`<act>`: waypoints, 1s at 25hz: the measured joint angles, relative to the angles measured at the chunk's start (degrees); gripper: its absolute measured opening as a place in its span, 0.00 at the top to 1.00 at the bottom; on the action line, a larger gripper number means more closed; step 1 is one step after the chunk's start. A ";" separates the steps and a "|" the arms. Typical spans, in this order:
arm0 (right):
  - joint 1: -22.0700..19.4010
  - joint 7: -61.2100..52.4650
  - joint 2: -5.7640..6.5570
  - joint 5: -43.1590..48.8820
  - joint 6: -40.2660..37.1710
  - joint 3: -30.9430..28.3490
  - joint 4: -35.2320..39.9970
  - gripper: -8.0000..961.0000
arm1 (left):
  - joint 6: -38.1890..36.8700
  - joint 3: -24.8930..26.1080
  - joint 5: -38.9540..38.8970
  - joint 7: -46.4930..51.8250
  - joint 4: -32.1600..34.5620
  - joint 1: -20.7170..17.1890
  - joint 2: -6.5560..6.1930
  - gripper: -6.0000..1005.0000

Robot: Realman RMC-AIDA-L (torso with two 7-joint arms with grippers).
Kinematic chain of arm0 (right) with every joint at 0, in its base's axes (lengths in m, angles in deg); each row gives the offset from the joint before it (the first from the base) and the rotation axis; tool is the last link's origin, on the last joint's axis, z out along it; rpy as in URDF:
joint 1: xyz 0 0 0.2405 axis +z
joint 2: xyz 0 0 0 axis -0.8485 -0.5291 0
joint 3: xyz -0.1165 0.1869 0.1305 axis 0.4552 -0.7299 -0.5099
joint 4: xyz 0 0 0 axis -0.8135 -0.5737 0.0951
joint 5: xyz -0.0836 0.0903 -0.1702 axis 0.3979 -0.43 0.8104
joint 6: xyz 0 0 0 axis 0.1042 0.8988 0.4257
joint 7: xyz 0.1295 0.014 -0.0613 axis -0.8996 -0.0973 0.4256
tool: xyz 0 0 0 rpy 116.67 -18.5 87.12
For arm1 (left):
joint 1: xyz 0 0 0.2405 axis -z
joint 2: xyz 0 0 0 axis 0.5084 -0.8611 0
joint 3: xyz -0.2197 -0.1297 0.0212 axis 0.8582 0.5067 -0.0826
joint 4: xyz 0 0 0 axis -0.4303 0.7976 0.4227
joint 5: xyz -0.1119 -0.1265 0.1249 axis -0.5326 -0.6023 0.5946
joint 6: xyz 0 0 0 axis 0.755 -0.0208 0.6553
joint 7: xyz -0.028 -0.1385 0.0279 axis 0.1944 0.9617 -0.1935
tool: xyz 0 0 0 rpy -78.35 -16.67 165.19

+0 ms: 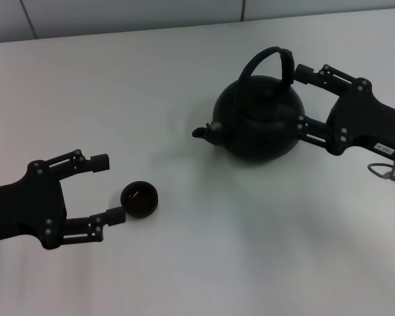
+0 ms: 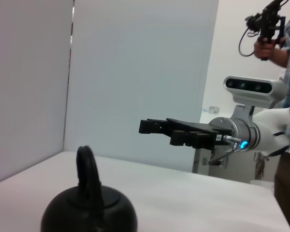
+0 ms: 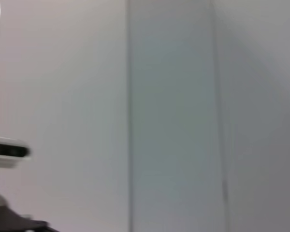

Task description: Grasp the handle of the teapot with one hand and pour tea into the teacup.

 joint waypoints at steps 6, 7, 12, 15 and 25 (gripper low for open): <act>-0.08 -1.77 0.02 3.59 -6.58 0.02 3.64 0.25 | -1.04 0.04 -0.35 -0.03 0.00 -0.88 -0.04 0.13; -0.03 -3.74 0.06 5.47 -7.90 0.03 4.96 0.25 | -1.24 0.04 -0.50 -0.03 0.00 -1.00 -0.04 0.13; 0.31 -6.05 0.09 10.47 -8.69 0.03 6.33 0.25 | -2.67 0.04 -2.28 -0.03 -0.03 -1.88 -0.05 0.13; 0.31 -6.18 0.09 11.61 -8.72 0.03 6.34 0.25 | -2.75 0.04 -2.43 -0.03 -0.09 -2.28 -0.02 0.13; 0.01 -6.73 0.05 18.40 -9.90 0.80 6.48 0.25 | -2.02 -0.35 -2.51 -2.25 -5.21 -1.65 0.20 0.13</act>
